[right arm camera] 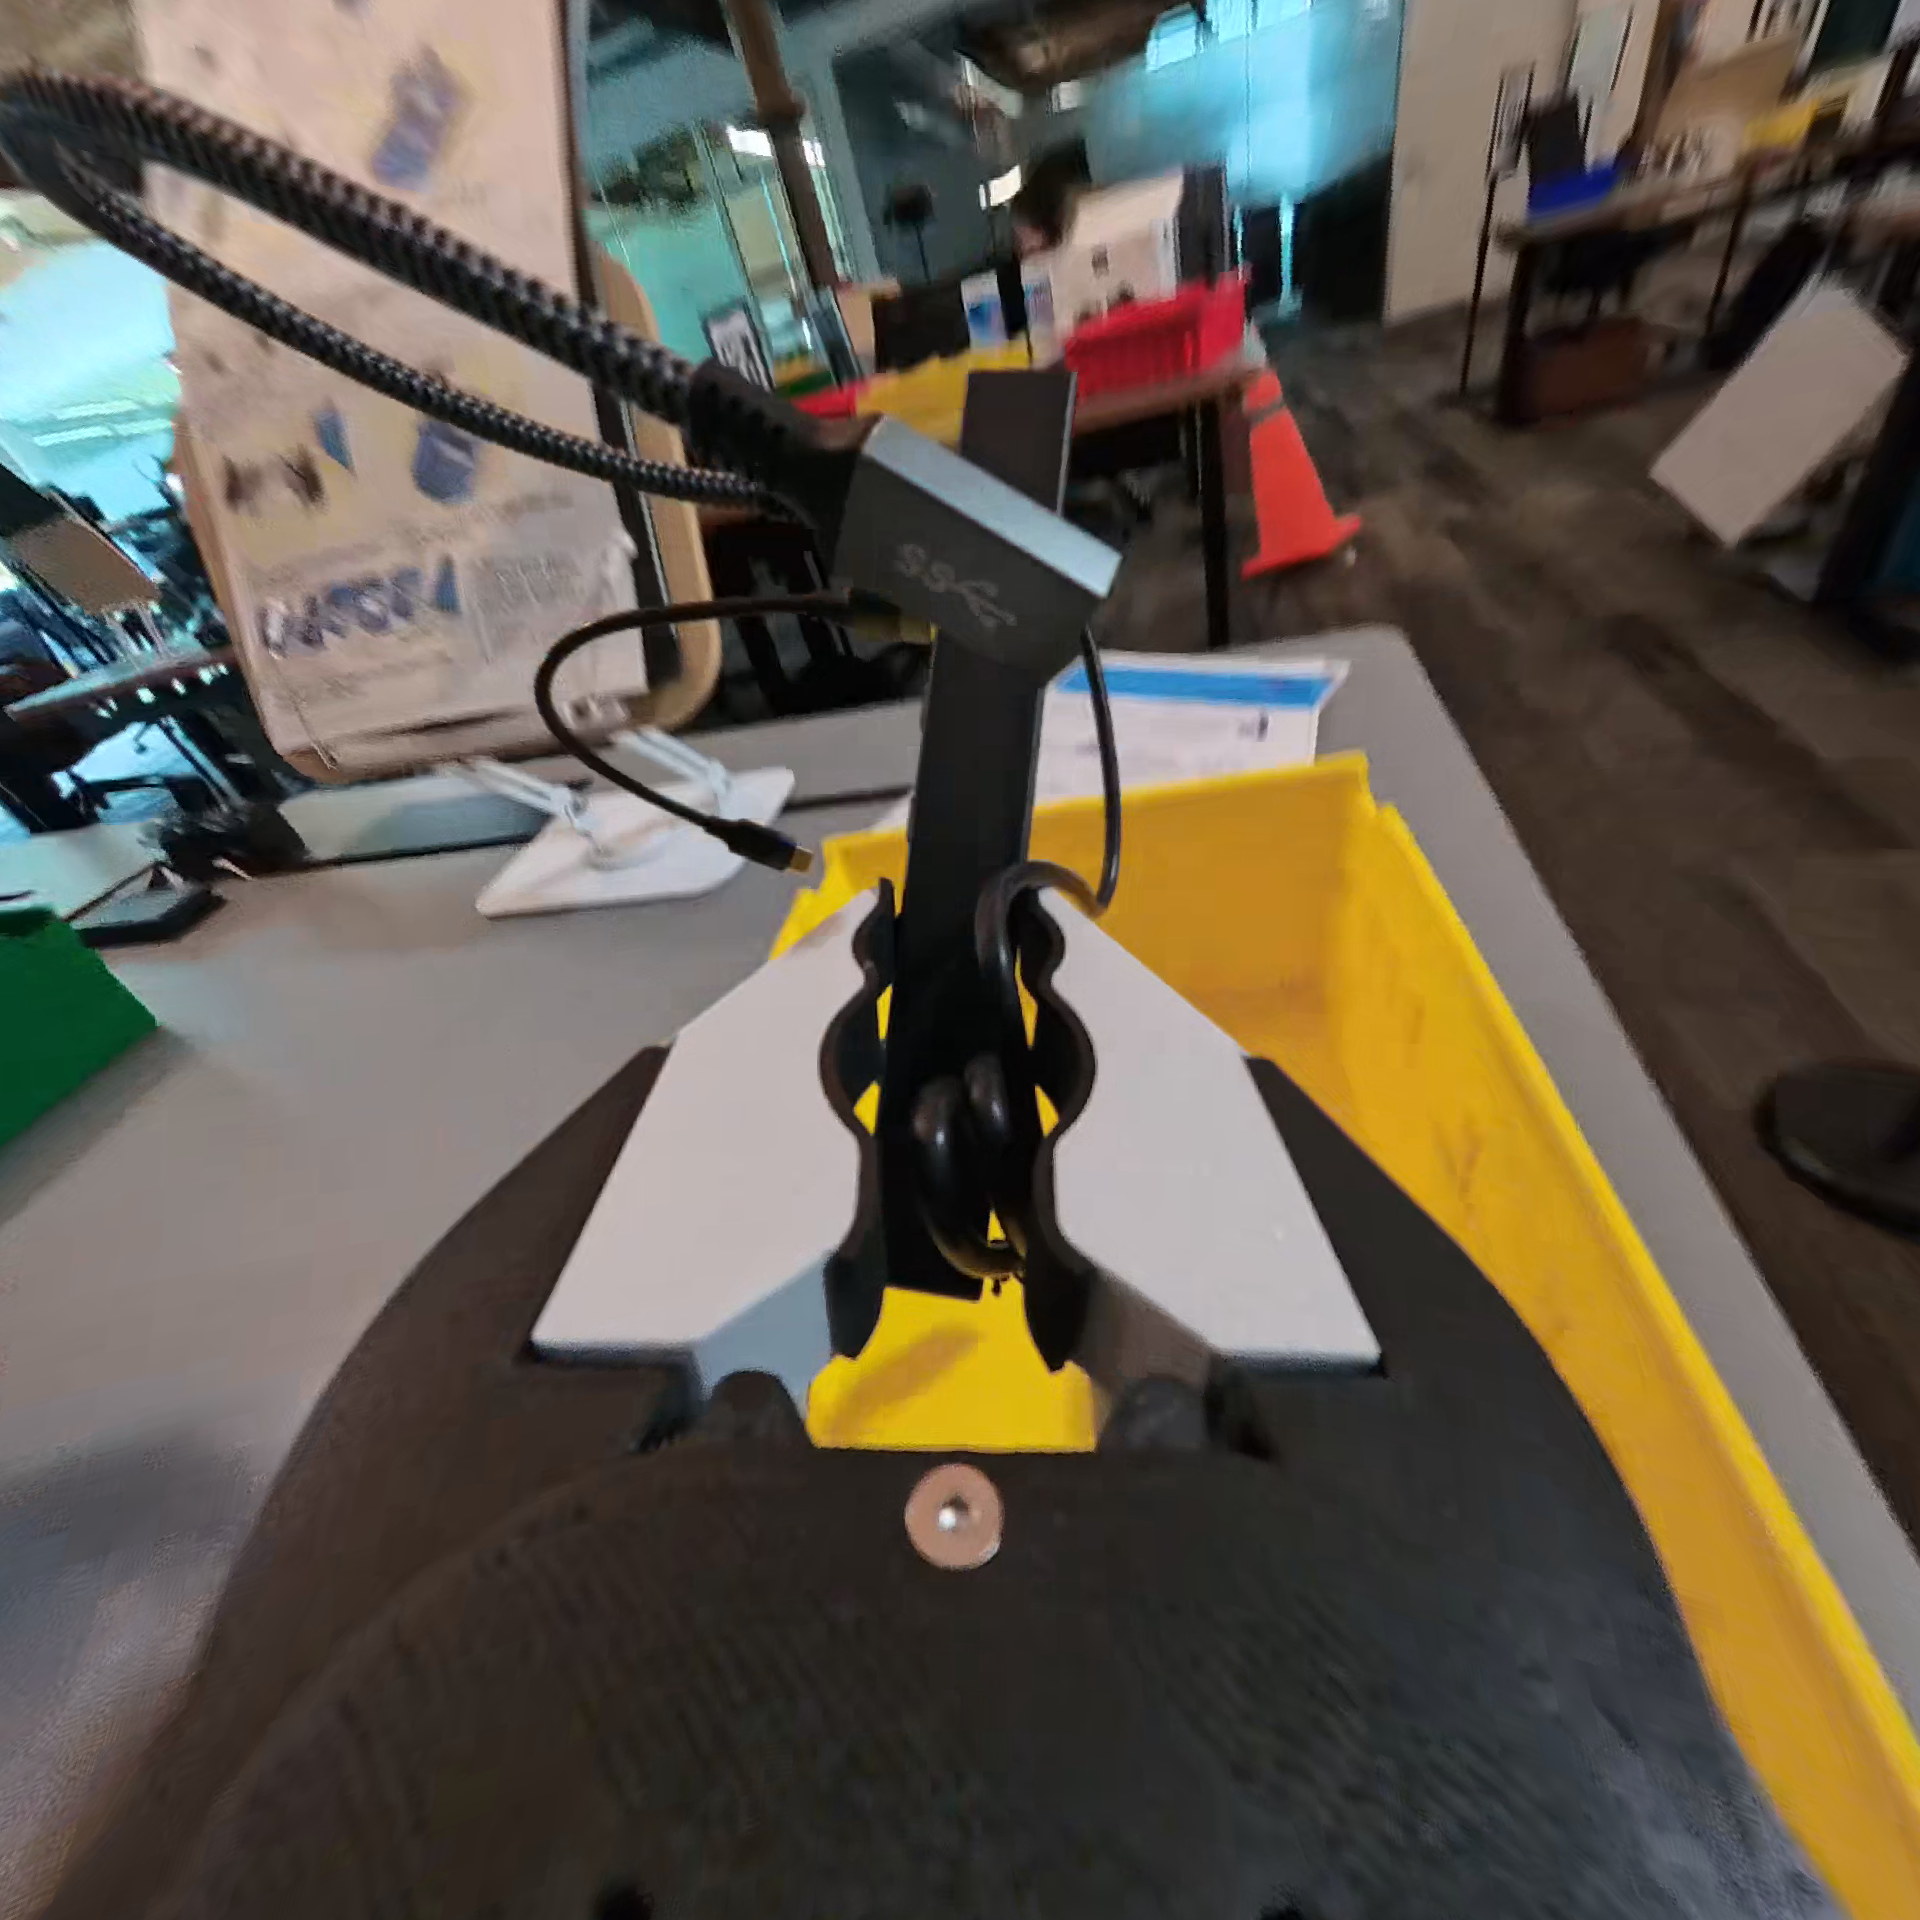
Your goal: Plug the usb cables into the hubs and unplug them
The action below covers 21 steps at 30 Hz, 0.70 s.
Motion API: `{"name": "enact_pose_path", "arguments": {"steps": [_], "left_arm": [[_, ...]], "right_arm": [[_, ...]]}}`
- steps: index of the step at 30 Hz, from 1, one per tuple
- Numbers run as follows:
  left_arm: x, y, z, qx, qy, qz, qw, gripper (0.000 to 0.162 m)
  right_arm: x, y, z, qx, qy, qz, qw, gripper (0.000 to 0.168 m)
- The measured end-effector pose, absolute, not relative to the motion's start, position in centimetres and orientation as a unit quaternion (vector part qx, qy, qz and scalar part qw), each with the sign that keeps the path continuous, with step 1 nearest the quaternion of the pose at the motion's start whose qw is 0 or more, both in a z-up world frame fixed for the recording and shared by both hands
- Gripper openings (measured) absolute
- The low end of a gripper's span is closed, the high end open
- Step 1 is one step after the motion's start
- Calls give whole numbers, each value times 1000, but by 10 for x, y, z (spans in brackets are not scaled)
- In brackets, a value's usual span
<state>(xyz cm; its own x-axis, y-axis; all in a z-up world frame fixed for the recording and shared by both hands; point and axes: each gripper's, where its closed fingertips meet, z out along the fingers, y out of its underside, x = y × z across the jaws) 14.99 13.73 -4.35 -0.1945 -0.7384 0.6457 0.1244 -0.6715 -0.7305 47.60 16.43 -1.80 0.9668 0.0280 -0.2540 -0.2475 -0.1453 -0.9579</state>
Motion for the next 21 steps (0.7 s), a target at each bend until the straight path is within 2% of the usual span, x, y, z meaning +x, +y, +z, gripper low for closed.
{"name": "enact_pose_path", "arguments": {"steps": [3,6,9,14,17,18,21], "left_arm": [[154,145,-61,-604,301,-662,327,33],[153,164,-91,-672,350,-529,383,36],[149,176,-117,-701,413,-406,417,60],[136,197,-138,-714,448,-256,473,60],[134,200,-140,-716,449,-246,475,60],[134,200,-140,-717,447,-249,474,60],[131,203,-138,-721,437,-252,475,61]], "right_arm": [[479,172,-58,-791,87,114,595,23],[483,172,-83,-828,92,91,546,23],[486,170,-104,-854,97,85,504,24],[487,168,-115,-868,95,76,481,27],[481,164,-106,-859,67,75,501,39],[482,162,-100,-851,62,66,517,49],[493,150,-86,-831,54,11,554,62]]}}
